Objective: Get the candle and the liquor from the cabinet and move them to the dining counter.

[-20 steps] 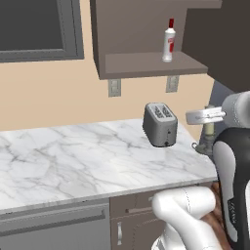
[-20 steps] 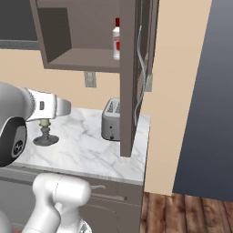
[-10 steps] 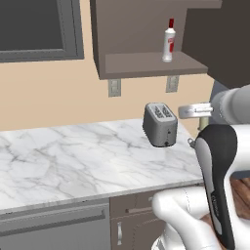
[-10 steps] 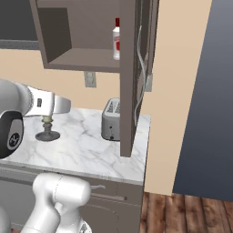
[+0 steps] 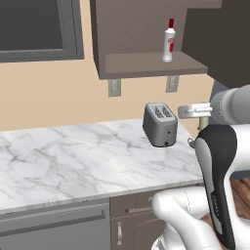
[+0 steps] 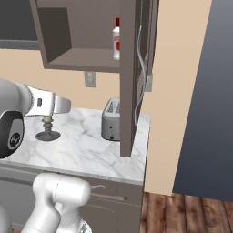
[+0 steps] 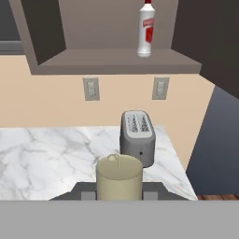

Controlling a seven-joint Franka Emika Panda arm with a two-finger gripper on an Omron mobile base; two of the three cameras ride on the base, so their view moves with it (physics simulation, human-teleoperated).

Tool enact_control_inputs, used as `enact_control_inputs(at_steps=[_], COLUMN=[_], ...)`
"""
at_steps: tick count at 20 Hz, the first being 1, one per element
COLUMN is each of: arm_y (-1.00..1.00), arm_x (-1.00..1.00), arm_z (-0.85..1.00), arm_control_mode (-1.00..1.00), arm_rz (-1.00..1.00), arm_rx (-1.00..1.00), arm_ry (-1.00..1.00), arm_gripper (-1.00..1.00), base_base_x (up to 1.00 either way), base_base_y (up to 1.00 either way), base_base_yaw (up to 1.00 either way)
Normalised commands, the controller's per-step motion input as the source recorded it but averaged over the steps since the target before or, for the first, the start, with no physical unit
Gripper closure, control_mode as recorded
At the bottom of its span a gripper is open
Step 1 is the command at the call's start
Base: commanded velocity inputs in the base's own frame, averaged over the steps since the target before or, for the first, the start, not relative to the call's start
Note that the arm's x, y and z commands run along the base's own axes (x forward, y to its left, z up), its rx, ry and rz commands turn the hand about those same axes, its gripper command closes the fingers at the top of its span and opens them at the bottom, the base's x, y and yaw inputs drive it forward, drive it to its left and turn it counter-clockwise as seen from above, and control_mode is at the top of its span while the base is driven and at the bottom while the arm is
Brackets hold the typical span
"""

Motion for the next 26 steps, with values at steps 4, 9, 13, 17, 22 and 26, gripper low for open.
enact_control_inputs(at_steps=[4, 9, 13, 17, 22, 26], arm_y=[0.00, 0.00, 0.00, 0.00, 0.00, 0.00], arm_x=[0.00, 0.00, 0.00, 0.00, 0.00, 0.00], arm_z=[0.00, 0.00, 0.00, 0.00, 0.00, 0.00], arm_control_mode=[-1.00, -1.00, -1.00, 1.00, 1.00, 1.00], arm_rz=[0.00, 0.00, 0.00, 0.00, 0.00, 0.00], arm_rx=[0.00, 0.00, 0.00, 0.00, 0.00, 0.00], arm_ry=[0.00, 0.00, 0.00, 0.00, 0.00, 0.00], arm_gripper=[1.00, 1.00, 1.00, 1.00, 1.00, 1.00], base_base_x=[0.00, 0.00, 0.00, -0.45, -1.00, -0.56], base_base_y=[0.00, 0.00, 0.00, 0.21, 0.31, 0.27], base_base_yaw=[0.00, 0.00, 0.00, 0.12, 0.57, 0.93])
